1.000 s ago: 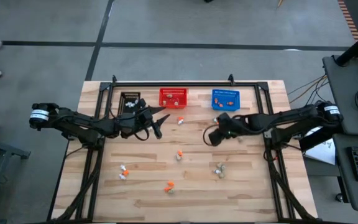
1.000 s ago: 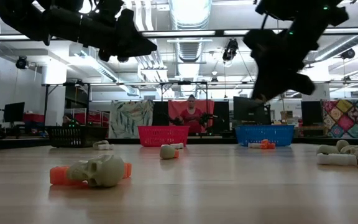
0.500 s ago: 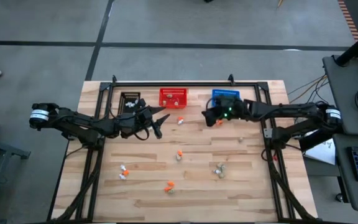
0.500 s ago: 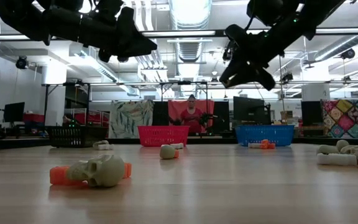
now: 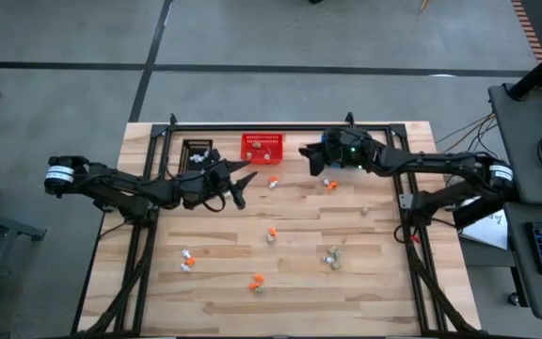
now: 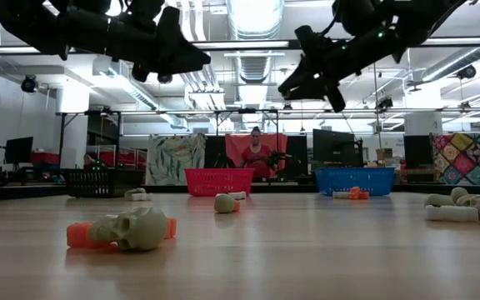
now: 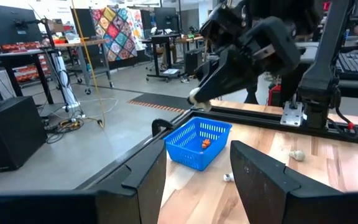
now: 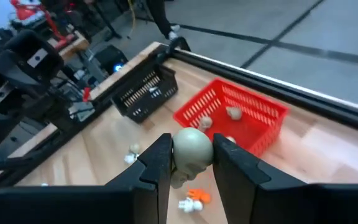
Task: Sort Halloween decoration
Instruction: Put the white skull toy into the red bin
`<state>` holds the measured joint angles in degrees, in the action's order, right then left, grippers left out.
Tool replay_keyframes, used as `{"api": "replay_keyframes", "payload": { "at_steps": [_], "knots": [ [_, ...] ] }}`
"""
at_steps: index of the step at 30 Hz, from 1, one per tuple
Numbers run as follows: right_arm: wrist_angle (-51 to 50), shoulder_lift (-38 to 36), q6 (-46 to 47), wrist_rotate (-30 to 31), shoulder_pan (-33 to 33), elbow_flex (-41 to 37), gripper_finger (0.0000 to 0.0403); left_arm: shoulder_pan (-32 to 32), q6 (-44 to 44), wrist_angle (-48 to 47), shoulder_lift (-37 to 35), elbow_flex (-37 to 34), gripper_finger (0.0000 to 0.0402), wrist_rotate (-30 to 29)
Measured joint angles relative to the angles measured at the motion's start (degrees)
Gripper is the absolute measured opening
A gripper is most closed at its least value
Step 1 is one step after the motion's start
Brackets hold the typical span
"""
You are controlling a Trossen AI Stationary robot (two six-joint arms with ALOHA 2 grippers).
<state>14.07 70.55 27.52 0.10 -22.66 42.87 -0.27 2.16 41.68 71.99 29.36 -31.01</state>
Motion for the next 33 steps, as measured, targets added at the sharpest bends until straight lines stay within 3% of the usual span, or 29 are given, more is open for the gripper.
{"api": "replay_keyframes", "payload": {
  "at_steps": [10, 23, 33],
  "knots": [
    [0.4, 13.2, -9.0, -3.1, -3.3, 10.9, 0.0095, 0.0, 0.3, 0.3, -1.0, 0.0, 0.0162, -0.1],
    [-16.4, 32.9, -22.6, -5.1, -7.7, 34.2, 0.0095, 0.0, 0.3, -0.4, -4.2, 0.0, 0.0162, -0.1],
    [-23.4, 40.9, -26.9, -6.3, -9.0, 41.5, 0.0095, 0.0, 0.3, -4.9, -6.7, 0.0, 0.0162, -0.1]
  ]
}}
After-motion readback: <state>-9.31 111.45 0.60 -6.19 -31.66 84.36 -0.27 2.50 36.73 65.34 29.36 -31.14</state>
